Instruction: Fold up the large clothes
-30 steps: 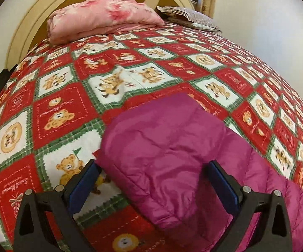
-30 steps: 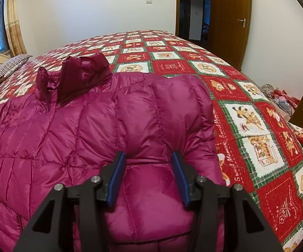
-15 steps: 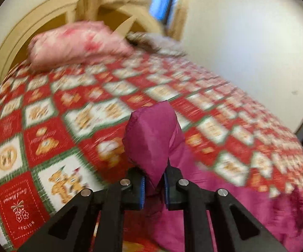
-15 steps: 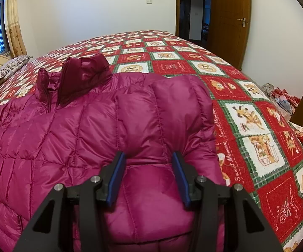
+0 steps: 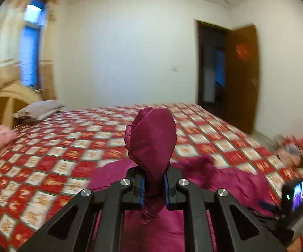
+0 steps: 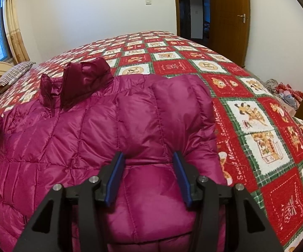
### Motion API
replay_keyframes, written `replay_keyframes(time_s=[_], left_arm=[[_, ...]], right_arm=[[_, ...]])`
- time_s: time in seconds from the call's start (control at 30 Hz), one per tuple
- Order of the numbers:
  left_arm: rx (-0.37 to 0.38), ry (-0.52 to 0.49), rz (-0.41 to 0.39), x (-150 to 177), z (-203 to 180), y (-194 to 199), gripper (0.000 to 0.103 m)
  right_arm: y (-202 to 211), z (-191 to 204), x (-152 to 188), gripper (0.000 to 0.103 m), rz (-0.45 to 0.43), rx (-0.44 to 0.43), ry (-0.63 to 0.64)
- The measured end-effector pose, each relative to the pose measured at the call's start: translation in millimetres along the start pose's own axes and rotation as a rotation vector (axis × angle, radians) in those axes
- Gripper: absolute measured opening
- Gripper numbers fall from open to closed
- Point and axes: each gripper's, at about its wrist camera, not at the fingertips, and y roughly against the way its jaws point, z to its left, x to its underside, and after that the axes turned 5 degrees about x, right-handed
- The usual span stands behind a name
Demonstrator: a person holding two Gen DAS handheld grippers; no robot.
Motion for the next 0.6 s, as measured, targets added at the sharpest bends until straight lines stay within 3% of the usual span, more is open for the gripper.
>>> replay_keyframes(time_s=[0.1,0.3,0.43,0.47,0.53,0.57,0.6], left_arm=[[0.054,-0.037,0.087,25.6,-37.8,-25.2,0.013],[0.057,-0.069,0.249,74.8,-75.1,-74.1,0.013],[0.071,-0.106,0.284,95.6,-95.6,-81.2,0.013],[0.082,-0.117,0.298,98.6,-99.0,-83.0,0.017],[0.134,-0.141,0.354,104.1,-105.3,-88.6,0.039],[0.158,-0.148,0.373,106.0,-107.5,-88.7,0.058],[0.181,-0.159,0.382,107.9,-110.1,-85.5,0.066]], right_arm=[[-0.1,-0.7,0.0,0.054,-0.001,-0.010,-0.006],[0.0,-4.7,0.7,0.055,-0.004,-0.033,-0.026],[-0.3,-7.1,0.6,0.055,-0.005,-0.047,-0.039],[-0.4,-7.2,0.6,0.055,-0.005,-0.048,-0.041],[-0.2,-7.2,0.5,0.055,-0.005,-0.048,-0.041],[-0.2,-7.2,0.5,0.055,-0.005,-0.049,-0.041],[-0.2,-7.7,0.6,0.055,-0.006,-0.053,-0.044]])
